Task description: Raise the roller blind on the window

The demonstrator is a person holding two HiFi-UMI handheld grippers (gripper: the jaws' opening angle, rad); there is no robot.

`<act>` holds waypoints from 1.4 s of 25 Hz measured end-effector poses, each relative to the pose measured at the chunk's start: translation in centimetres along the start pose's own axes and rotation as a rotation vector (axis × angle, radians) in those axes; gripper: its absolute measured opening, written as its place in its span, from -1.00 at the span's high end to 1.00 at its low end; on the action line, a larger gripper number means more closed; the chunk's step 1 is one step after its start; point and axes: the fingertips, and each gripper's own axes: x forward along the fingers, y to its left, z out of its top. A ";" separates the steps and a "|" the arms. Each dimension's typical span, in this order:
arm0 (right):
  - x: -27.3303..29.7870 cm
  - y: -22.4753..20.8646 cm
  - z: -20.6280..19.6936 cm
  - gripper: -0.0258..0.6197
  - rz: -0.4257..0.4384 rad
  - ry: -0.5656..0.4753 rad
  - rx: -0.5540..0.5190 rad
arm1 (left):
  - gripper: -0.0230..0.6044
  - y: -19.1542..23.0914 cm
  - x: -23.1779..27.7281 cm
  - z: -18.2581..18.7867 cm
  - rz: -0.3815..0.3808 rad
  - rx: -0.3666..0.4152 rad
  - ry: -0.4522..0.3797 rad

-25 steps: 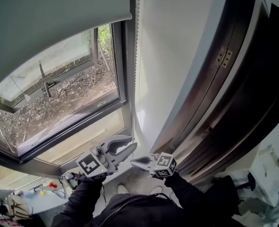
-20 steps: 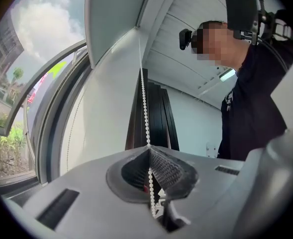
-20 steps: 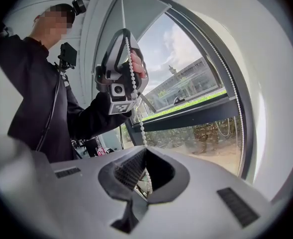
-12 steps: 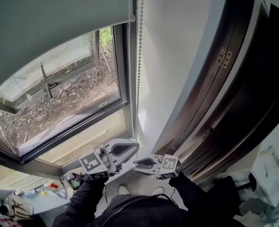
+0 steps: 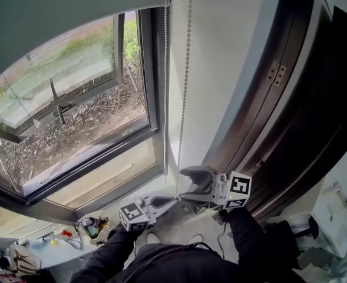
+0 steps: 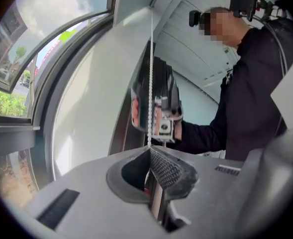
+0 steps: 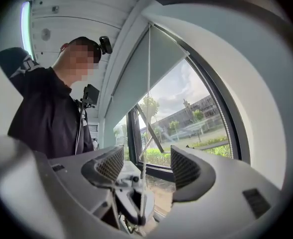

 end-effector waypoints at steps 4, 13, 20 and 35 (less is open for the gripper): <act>1.2 1.1 3.6 0.02 0.025 -0.028 -0.044 | 0.91 -0.9 0.4 -4.4 -0.021 -0.062 0.019; 3.3 2.1 7.5 0.61 0.005 -0.038 -0.096 | 0.91 -0.9 -0.6 -6.3 0.004 -0.038 0.019; 3.8 0.9 7.7 0.90 -0.018 0.018 -0.075 | 0.91 -0.3 -1.0 -6.5 0.023 -0.074 0.002; 3.8 -1.8 -5.0 0.91 -0.101 0.174 0.056 | 0.61 2.0 -4.8 7.5 0.145 0.048 -0.250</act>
